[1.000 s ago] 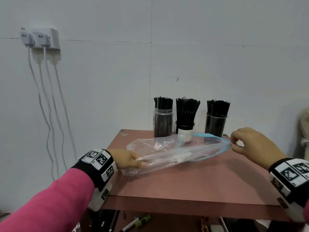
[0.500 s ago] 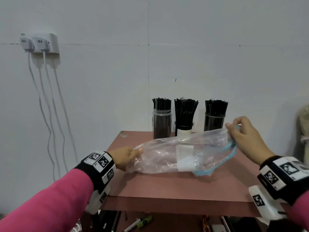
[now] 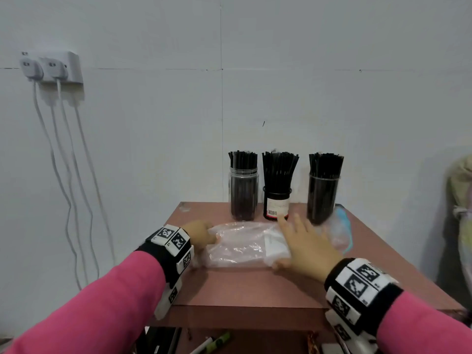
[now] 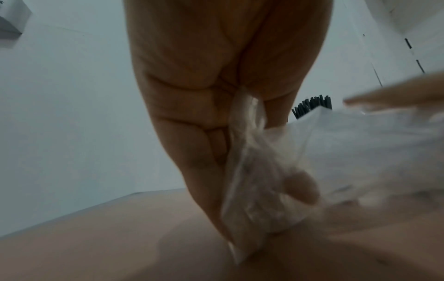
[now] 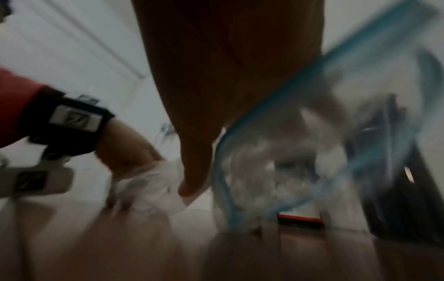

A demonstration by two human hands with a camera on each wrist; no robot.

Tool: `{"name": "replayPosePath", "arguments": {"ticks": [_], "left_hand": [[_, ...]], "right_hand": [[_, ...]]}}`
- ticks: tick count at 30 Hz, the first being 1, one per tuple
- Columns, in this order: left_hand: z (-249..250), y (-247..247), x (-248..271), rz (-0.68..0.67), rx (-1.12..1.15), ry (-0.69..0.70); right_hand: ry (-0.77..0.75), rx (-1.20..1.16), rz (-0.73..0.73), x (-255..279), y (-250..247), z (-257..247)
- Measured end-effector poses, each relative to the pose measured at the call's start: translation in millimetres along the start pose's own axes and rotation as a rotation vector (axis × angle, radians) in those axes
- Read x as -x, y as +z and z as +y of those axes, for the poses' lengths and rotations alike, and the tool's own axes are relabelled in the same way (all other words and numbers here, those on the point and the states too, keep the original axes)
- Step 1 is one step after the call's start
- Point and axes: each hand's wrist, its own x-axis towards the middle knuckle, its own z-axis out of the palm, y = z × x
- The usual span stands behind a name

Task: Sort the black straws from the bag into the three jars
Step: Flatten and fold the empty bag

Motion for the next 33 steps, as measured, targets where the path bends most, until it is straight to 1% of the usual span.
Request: {"name": "replayPosePath", "arguments": {"ticks": [1, 2, 3, 5, 7, 8, 12, 13, 14, 16, 17, 19, 20, 21, 23, 25, 26, 27, 28, 29, 31, 33], "left_hand": [[0.1, 0.4, 2.0, -0.022, -0.018, -0.008], [-0.4, 1.8, 3.5, -0.039, -0.029, -0.015], [-1.5, 3.8, 3.6, -0.043, -0.024, -0.015], [-2.8, 7.7, 6.1, 0.011, 0.045, -0.008], [-2.2, 10.9, 10.6, 0.12, 0.109, 0.015], [-0.1, 12.2, 13.6, 0.187, 0.117, 0.055], [19.0, 19.0, 26.9, 0.558, -0.033, 0.253], [25.8, 20.2, 30.0, 0.619, 0.003, 0.307], [33.1, 19.6, 34.0, 0.646, 0.085, 0.351], [44.9, 18.9, 34.9, 0.621, 0.317, 0.412], [50.5, 18.3, 33.5, 0.591, 0.45, 0.422], [62.9, 15.8, 36.4, 0.502, 0.766, 0.416], [68.3, 14.3, 40.1, 0.417, 0.938, 0.375], [73.1, 13.2, 42.2, 0.298, 1.117, 0.318], [79.4, 10.9, 45.7, 0.068, 1.376, 0.267], [78.8, 10.9, 43.9, -0.087, 1.591, 0.266], [78.0, 10.6, 45.5, -0.129, 1.687, 0.255], [76.1, 11.0, 43.9, -0.137, 1.771, 0.239], [74.6, 11.3, 42.9, -0.117, 1.828, 0.237], [72.9, 10.8, 40.2, -0.071, 1.853, 0.241], [69.9, 8.5, 34.8, 0.064, 1.845, 0.222], [66.6, 7.9, 28.5, 0.193, 1.83, 0.186]], "right_hand": [[0.01, -0.123, -0.111, -3.0, -0.6, 5.8], [-0.007, -0.204, -0.193, -5.0, -3.9, 11.0], [-0.023, -0.231, -0.23, -5.3, -7.5, 14.7], [-0.031, -0.236, -0.222, -6.2, -9.9, 18.1], [-0.014, -0.239, -0.127, -7.0, -10.2, 20.8], [0.004, -0.297, -0.054, -7.8, -11.3, 23.6], [0.027, -0.727, 0.306, -3.7, -23.2, 27.3], [0.018, -0.856, 0.374, -2.2, -27.4, 24.5], [0.004, -0.979, 0.422, 0.1, -32.5, 19.2], [-0.041, -1.209, 0.492, 4.5, -42.7, 6.3], [-0.065, -1.314, 0.52, 6.0, -46.7, 0.1], [-0.09, -1.515, 0.522, 9.3, -51.6, -11.3], [-0.098, -1.624, 0.49, 10.2, -52.1, -17.4], [-0.112, -1.733, 0.446, 10.8, -51.9, -23.5], [-0.155, -1.919, 0.335, 9.1, -46.8, -32.0], [-0.183, -2.054, 0.218, 8.8, -41.8, -35.7], [-0.205, -2.083, 0.175, 9.5, -40.3, -35.6], [-0.231, -2.073, 0.154, 9.3, -38.9, -33.8], [-0.252, -2.024, 0.167, 8.9, -37.7, -31.6], [-0.25, -1.926, 0.224, 9.3, -37.1, -27.8], [-0.196, -1.689, 0.391, 11.7, -37.4, -16.6], [-0.171, -1.527, 0.522, 18.6, -37.6, -6.8]]}}
